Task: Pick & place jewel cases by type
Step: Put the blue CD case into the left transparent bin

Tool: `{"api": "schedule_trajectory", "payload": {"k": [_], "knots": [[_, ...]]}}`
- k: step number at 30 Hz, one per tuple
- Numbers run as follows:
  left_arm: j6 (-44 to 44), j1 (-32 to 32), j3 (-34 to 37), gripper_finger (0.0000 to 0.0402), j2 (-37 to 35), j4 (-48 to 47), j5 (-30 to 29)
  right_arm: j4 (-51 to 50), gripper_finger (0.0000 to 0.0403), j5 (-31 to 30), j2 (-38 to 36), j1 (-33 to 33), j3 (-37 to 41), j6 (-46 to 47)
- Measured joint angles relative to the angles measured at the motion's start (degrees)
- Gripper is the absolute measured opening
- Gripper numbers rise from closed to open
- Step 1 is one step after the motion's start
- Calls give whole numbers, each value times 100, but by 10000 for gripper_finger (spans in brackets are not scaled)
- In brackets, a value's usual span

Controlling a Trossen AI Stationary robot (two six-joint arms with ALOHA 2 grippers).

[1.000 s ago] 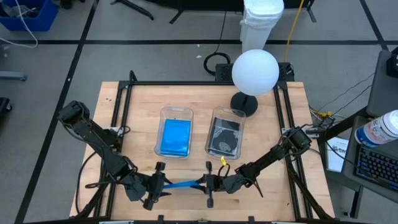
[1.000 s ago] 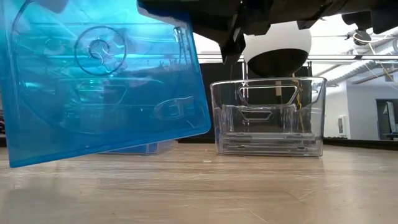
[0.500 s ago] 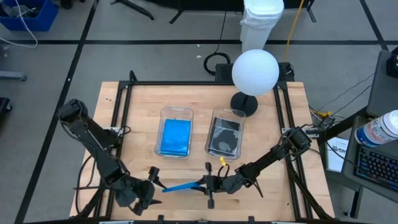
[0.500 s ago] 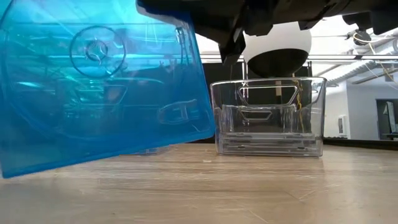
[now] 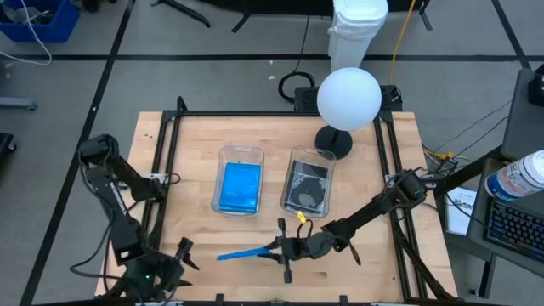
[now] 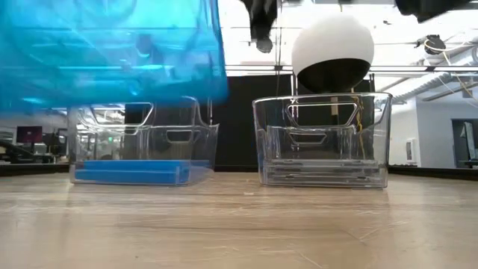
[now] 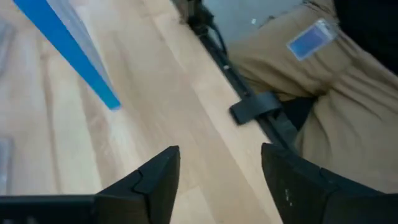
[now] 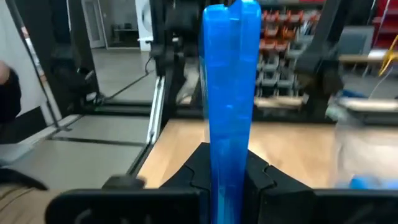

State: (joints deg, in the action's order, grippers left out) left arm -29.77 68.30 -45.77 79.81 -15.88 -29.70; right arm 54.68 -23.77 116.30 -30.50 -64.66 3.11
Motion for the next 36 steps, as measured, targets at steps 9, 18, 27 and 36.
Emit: {"api": "schedule_trajectory", "payload": {"k": [9, 18, 27, 36], "knots": [[-433, 474, 532, 169, 4, 703, -978, -831, 21, -303, -922, 372, -707, -533], [-747, 480, 681, 139, 4, 992, -1207, -2078, 21, 336, -1602, 1842, -805, 1099], [-56, 711, 681, 133, 4, 996, -1233, -2661, 21, 1373, -1280, 2973, -800, 3042], [4, 870, 681, 131, 4, 979, -1413, -3038, 21, 1200, -1004, 3097, -802, 3944]]}}
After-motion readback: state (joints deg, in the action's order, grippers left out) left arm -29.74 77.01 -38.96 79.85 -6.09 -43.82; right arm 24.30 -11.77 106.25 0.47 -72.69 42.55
